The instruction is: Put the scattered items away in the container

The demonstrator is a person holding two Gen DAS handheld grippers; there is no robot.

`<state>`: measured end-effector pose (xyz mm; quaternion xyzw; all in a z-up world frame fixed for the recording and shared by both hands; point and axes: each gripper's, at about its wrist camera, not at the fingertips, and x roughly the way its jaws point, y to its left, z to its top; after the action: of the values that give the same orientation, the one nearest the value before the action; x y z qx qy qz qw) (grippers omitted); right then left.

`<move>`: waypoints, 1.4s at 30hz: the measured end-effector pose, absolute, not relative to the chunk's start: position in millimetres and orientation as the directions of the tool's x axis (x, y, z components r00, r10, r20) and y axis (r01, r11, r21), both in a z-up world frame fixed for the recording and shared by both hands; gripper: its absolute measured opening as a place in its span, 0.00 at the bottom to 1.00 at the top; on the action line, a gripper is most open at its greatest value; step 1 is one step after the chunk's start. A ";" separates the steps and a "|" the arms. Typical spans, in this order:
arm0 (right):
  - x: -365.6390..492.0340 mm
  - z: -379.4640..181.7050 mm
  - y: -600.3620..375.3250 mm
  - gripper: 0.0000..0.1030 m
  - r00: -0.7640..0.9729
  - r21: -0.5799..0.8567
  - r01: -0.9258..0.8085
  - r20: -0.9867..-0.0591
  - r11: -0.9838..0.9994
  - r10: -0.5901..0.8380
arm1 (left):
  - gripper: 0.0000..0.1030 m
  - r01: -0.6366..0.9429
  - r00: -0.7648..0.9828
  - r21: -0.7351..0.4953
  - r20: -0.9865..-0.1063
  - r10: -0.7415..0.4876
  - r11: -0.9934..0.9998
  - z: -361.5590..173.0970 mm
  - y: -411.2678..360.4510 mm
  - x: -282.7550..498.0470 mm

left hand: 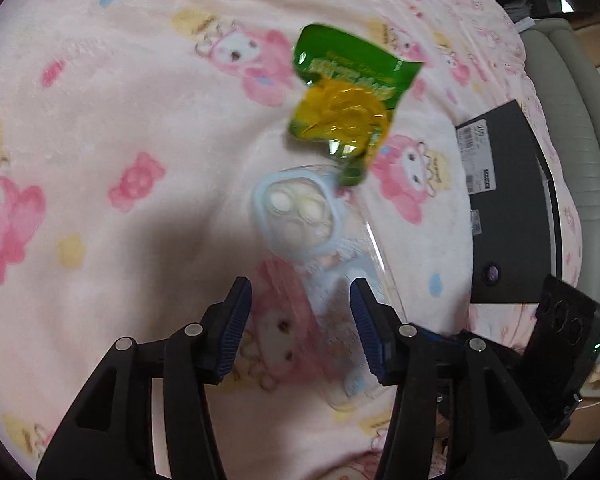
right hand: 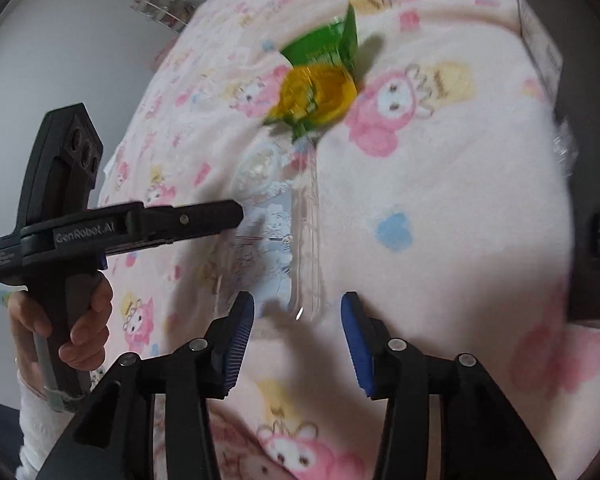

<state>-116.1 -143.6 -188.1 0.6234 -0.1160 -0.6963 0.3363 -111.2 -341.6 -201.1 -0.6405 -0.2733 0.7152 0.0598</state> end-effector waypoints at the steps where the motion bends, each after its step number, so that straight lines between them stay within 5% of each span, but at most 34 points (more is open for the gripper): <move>1: -117.4 -194.3 -146.6 0.40 0.013 0.591 0.313 -0.786 -0.744 -0.618 | 0.50 0.270 -0.148 -0.487 -0.873 0.464 -0.831 -209.8 -341.6 -113.8; 4: -116.3 -197.2 -149.4 0.25 0.022 0.625 0.303 -0.759 -0.719 -0.651 | 0.51 0.220 -0.123 -0.515 -0.857 0.500 -0.828 -211.7 -328.8 -116.0; 19: -36.6 -84.4 13.0 0.24 -0.193 0.625 0.371 -0.671 -0.687 -0.716 | 0.48 -0.169 -0.202 -0.485 -0.835 0.512 -0.858 -68.7 -156.3 -61.5; 29: -8.1 -122.3 125.5 0.25 -0.239 0.578 0.210 -0.752 -0.789 -0.614 | 0.48 -0.269 -0.095 -0.476 -0.852 0.515 -0.837 -113.2 -29.8 -46.2; 42: -4.5 -147.1 151.6 0.28 -0.222 0.577 0.064 -0.787 -0.814 -0.576 | 0.49 -0.082 -0.143 -0.425 -0.890 0.432 -0.902 -141.6 -54.0 -65.4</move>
<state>-4.5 151.6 -147.1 0.5862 -0.2181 -0.7506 0.2132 -65.4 -54.0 -141.6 -0.6315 -0.1388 0.7430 0.1729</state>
